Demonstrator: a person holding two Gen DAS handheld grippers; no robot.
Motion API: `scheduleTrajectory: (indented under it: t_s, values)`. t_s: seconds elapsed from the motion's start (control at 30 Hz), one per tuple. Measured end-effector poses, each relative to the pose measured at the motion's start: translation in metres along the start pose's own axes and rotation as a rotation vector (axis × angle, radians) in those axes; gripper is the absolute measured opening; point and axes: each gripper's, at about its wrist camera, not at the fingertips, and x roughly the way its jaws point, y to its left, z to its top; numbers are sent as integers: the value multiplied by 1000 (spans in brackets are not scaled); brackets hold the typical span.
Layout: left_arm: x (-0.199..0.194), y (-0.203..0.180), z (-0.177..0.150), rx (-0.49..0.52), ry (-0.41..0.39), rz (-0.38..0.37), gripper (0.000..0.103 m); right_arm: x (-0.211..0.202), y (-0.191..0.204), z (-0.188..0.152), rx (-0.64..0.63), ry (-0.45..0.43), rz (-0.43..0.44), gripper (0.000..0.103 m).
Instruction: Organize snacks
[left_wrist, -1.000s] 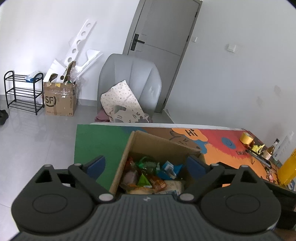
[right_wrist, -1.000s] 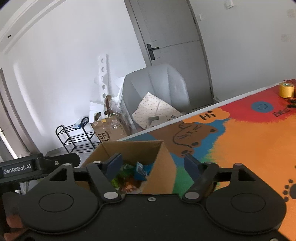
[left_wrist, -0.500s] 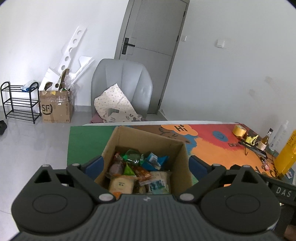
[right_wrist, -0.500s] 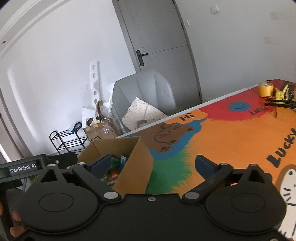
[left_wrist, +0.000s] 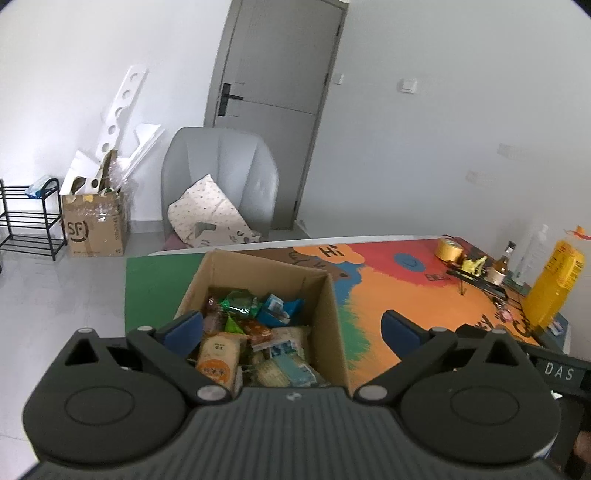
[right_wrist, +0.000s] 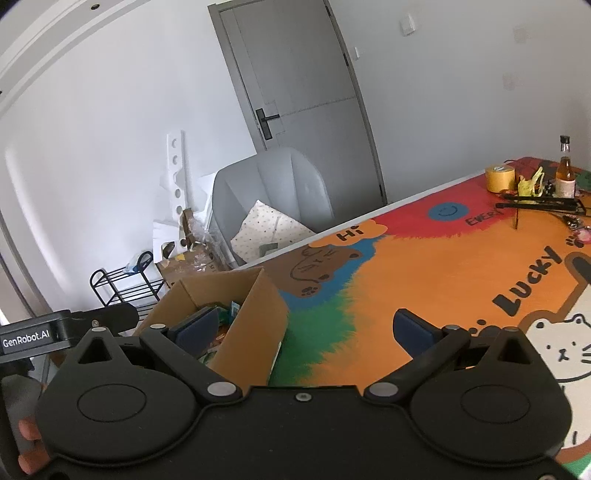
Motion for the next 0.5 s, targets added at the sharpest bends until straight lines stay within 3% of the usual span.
scheduleTrajectory:
  t_s: [0.5]
  values:
    - [-43, -1, -8, 36, -7, -37, 102, -41, 2, -6, -34, 11, -14, 103]
